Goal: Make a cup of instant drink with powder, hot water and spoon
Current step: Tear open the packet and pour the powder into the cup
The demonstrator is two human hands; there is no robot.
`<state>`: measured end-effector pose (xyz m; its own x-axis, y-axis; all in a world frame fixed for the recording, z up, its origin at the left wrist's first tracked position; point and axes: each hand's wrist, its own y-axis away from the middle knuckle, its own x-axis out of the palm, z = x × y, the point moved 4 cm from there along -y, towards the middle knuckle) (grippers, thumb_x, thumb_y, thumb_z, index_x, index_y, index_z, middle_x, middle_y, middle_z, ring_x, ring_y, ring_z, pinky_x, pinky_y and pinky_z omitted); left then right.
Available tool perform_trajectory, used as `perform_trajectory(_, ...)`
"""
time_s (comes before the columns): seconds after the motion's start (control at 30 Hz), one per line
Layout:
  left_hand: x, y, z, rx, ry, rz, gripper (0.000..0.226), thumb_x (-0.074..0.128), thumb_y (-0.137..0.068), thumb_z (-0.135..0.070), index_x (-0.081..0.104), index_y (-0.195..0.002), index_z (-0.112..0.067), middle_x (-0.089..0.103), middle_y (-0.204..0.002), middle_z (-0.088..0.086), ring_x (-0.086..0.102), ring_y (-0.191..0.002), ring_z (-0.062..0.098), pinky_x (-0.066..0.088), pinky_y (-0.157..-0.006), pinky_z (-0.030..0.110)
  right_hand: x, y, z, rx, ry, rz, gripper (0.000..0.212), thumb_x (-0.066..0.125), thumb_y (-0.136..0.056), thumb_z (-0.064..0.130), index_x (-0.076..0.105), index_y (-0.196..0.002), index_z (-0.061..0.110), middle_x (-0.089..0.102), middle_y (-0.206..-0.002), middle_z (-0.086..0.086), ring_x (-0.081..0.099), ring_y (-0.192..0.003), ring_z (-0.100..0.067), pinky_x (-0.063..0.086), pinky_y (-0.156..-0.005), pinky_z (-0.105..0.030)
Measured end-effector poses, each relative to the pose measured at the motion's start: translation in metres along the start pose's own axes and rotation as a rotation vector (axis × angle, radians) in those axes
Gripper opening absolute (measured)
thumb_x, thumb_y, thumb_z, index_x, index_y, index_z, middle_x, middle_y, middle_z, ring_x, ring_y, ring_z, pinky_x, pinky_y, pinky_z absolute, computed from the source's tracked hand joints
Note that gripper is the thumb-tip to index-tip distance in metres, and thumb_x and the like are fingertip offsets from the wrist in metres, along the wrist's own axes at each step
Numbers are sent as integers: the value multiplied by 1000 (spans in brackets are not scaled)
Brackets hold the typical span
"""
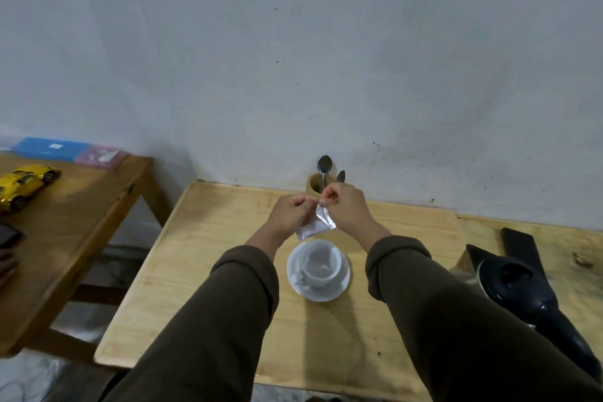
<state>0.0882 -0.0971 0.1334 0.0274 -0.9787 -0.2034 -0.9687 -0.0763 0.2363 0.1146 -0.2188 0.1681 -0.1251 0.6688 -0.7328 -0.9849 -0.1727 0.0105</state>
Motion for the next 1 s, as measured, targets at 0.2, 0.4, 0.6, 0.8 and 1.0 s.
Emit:
perform_trajectory(0.2, 0, 0, 10, -90, 75, -122, 21, 54, -92, -18, 66, -76, -10, 57, -59, 3, 51, -54, 14, 41, -50, 22, 9, 13, 12, -140, 8, 40, 7, 56, -84, -3, 62, -82, -6, 50, -78, -5, 46, -75, -17, 30, -54, -13)
perform_trajectory(0.4, -4, 7, 18, -99, 69, -190, 30, 51, -94, -17, 65, -68, -14, 61, -62, 14, 55, -54, 23, 50, -53, 28, 21, 30, 5, -182, -77, 134, 12, 54, -82, -8, 56, -71, -1, 51, -76, -9, 46, -73, -19, 32, -57, -13)
perform_trajectory(0.6, 4, 8, 34, -211, 77, -247, 29, 55, -87, -25, 68, -62, -19, 65, -64, 6, 58, -68, 26, 49, -68, 36, 18, 49, -6, -256, 37, 171, 9, 57, -85, -2, 60, -76, 0, 50, -83, -4, 46, -77, -17, 34, -64, -22)
perform_trajectory(0.8, 12, 13, 42, -275, 79, -255, 24, 54, -89, -22, 70, -72, -16, 64, -63, 7, 59, -64, 26, 56, -77, 36, 18, 68, -25, -294, 180, 185, 18, 56, -85, 3, 54, -74, 18, 56, -106, -4, 52, -94, -19, 45, -82, -30)
perform_trajectory(1.0, 18, 15, 54, -293, 31, -222, 26, 56, -89, -29, 73, -77, -13, 67, -73, 10, 62, -76, 27, 56, -86, 40, 20, 77, -31, -212, 129, 227, 22, 46, -87, -2, 43, -75, 16, 50, -83, -2, 46, -77, -20, 37, -68, -29)
